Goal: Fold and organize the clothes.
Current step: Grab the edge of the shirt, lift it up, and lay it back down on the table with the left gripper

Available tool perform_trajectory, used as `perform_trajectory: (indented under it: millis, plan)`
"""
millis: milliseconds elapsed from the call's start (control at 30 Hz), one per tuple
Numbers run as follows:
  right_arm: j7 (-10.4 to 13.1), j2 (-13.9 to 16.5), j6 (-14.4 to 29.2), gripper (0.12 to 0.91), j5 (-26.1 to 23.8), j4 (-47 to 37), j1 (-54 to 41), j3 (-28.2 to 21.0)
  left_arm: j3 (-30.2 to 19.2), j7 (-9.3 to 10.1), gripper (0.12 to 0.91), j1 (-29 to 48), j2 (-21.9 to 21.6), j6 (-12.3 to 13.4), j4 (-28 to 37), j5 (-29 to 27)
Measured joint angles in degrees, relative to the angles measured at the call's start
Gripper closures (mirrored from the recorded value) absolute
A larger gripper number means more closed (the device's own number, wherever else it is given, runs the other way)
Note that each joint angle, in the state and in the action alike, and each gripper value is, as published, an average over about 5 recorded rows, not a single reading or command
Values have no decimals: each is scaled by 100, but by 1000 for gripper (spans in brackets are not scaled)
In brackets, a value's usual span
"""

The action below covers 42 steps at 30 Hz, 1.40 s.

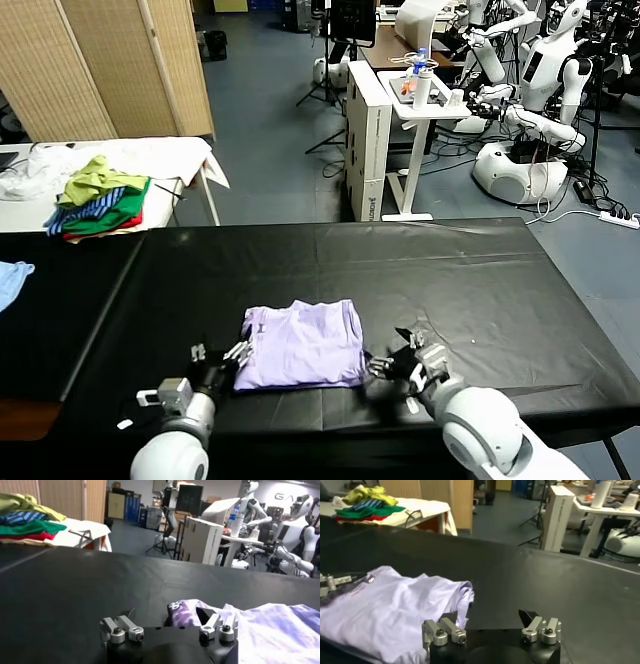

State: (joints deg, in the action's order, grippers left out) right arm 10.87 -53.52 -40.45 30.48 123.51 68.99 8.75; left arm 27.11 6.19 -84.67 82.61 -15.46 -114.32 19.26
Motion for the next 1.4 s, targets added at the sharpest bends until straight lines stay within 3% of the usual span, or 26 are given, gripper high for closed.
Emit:
perform_trajectory:
  millis: [200, 633, 933, 1400]
  plan:
    - [-78, -155, 395, 118, 114, 109, 361, 478, -11, -32, 123, -59, 209, 81, 27, 4]
    - [-100, -205, 510, 118, 138, 164, 563, 781, 83, -132, 127, -181, 664, 426, 132, 335]
    - [-119, -200, 528, 118, 137, 163, 590, 798, 97, -206, 298, -207, 804, 526, 240, 627]
    - [-134, -178, 530, 118, 128, 163, 603, 795, 149, -307, 315, -236, 861, 559, 295, 1304]
